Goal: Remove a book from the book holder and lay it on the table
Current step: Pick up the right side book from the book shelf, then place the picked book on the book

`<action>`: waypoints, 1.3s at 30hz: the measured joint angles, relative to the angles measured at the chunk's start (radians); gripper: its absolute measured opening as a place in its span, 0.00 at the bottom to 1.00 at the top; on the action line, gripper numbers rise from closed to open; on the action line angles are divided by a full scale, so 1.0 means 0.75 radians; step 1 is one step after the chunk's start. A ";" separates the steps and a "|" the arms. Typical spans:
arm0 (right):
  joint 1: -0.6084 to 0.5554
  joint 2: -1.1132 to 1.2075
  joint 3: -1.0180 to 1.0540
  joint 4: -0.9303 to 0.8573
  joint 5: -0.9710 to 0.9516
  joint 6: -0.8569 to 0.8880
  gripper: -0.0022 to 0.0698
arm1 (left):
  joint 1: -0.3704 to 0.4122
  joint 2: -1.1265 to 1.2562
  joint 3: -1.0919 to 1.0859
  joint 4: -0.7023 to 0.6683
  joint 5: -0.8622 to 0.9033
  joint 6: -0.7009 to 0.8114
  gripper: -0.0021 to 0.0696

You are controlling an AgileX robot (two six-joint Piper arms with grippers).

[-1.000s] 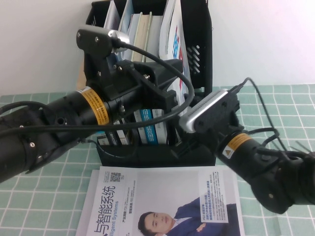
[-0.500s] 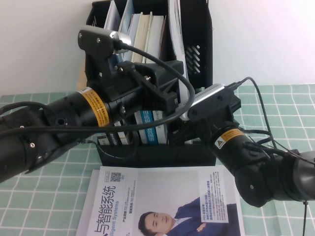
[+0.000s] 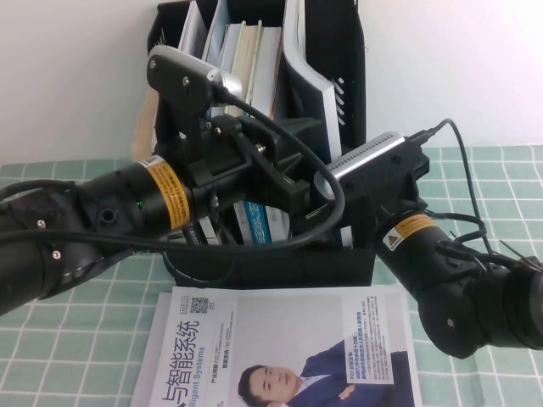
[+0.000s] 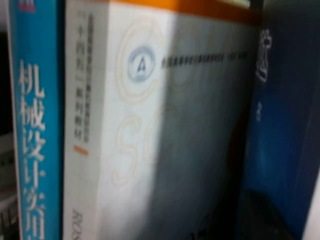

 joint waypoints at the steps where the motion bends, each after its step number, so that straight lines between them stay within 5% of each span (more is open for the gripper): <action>1: 0.002 -0.010 0.001 0.006 -0.004 -0.011 0.21 | 0.000 0.000 0.000 0.017 0.005 0.000 0.03; 12: 0.019 -0.377 0.015 0.051 0.044 -0.348 0.21 | 0.000 -0.321 0.000 0.120 0.194 -0.112 0.03; 17: 0.016 -0.569 0.015 -0.010 0.075 -0.426 0.21 | 0.000 -0.549 0.000 0.230 0.470 -0.122 0.03; 25: 0.014 -0.859 0.022 -0.370 0.477 -0.395 0.21 | 0.000 -0.915 0.003 0.275 1.019 -0.144 0.03; 31: 0.014 -1.049 0.022 -0.835 0.744 -0.053 0.21 | 0.000 -1.148 0.098 0.150 1.390 -0.144 0.03; 39: 0.014 -1.102 0.023 -1.760 0.770 0.940 0.21 | 0.000 -1.380 0.389 -0.073 1.615 -0.144 0.03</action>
